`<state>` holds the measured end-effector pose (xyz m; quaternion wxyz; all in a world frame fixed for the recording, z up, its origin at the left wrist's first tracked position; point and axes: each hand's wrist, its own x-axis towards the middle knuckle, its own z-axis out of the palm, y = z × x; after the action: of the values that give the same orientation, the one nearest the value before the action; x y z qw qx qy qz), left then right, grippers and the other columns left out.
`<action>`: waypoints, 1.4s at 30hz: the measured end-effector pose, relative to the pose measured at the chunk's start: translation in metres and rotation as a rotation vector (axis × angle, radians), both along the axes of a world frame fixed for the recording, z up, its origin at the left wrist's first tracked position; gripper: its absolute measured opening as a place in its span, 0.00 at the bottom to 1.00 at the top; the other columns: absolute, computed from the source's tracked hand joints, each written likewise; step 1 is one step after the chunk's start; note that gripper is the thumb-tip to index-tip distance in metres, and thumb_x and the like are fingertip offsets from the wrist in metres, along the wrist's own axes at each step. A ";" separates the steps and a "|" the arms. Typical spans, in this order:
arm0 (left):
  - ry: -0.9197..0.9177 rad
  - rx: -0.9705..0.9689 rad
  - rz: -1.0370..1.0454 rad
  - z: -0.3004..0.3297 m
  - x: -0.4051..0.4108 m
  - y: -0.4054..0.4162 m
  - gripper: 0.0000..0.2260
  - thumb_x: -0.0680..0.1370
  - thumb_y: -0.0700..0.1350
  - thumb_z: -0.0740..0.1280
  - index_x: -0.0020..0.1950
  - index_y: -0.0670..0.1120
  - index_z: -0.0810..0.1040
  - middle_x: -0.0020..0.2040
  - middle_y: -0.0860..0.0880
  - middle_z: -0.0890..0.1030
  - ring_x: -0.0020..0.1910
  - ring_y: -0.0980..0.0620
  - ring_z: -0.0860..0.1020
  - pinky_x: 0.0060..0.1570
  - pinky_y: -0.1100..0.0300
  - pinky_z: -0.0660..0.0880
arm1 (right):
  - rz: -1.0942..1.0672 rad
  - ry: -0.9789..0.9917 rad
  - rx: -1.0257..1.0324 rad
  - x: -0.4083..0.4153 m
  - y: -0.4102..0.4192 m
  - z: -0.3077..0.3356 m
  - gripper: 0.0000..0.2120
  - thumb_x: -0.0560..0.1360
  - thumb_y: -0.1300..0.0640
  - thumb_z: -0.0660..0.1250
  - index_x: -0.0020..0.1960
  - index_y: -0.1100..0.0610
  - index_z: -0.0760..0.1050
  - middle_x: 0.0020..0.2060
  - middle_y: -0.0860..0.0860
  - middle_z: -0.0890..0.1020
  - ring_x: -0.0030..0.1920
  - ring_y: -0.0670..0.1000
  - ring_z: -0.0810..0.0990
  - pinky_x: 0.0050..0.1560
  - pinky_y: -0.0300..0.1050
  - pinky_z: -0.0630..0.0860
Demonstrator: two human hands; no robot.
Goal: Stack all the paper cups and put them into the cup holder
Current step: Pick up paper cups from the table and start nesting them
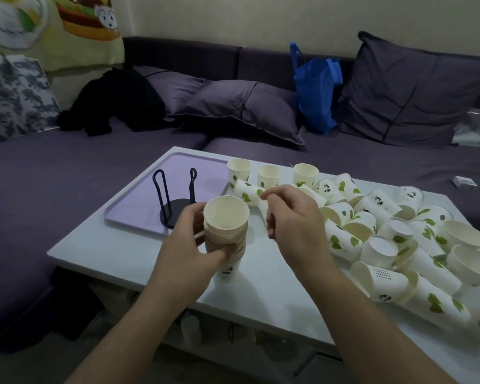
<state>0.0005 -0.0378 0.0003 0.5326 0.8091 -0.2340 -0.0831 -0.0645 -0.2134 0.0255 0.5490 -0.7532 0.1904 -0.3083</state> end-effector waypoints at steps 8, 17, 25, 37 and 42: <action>-0.017 0.001 0.065 -0.001 0.012 -0.001 0.33 0.72 0.45 0.82 0.69 0.61 0.68 0.66 0.60 0.76 0.67 0.55 0.75 0.67 0.52 0.75 | 0.059 0.476 -0.503 0.037 -0.015 -0.042 0.23 0.80 0.60 0.66 0.74 0.52 0.72 0.68 0.49 0.76 0.67 0.52 0.75 0.70 0.49 0.74; 0.004 0.022 0.013 -0.010 0.023 0.002 0.42 0.69 0.46 0.84 0.75 0.61 0.65 0.70 0.61 0.75 0.70 0.54 0.75 0.64 0.57 0.74 | 0.161 0.451 -0.725 0.089 -0.011 -0.089 0.26 0.77 0.48 0.71 0.73 0.41 0.71 0.66 0.44 0.80 0.65 0.50 0.77 0.66 0.52 0.78; -0.058 -0.001 0.042 -0.006 0.018 0.004 0.39 0.72 0.47 0.82 0.76 0.59 0.64 0.71 0.58 0.73 0.69 0.55 0.74 0.67 0.57 0.74 | -0.009 0.444 -0.510 0.045 -0.021 -0.060 0.29 0.78 0.54 0.74 0.76 0.52 0.69 0.67 0.50 0.78 0.65 0.53 0.77 0.66 0.51 0.75; 0.168 -0.144 -0.010 0.017 -0.060 -0.021 0.33 0.69 0.63 0.73 0.73 0.57 0.72 0.62 0.61 0.80 0.54 0.63 0.79 0.46 0.69 0.75 | 0.293 0.131 0.235 -0.052 0.004 -0.005 0.20 0.78 0.64 0.73 0.68 0.54 0.75 0.61 0.52 0.83 0.61 0.52 0.83 0.58 0.47 0.85; 0.298 -0.221 0.070 0.016 -0.070 -0.024 0.31 0.68 0.60 0.76 0.68 0.60 0.71 0.59 0.59 0.79 0.61 0.53 0.78 0.54 0.57 0.78 | 0.395 0.311 -0.224 -0.083 0.005 -0.010 0.21 0.77 0.55 0.76 0.68 0.47 0.77 0.61 0.40 0.82 0.62 0.42 0.80 0.63 0.46 0.81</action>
<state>-0.0696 -0.0614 0.0161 0.6496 0.7320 -0.1320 -0.1573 -0.1473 -0.2083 0.0154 0.4760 -0.8700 0.0865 -0.0949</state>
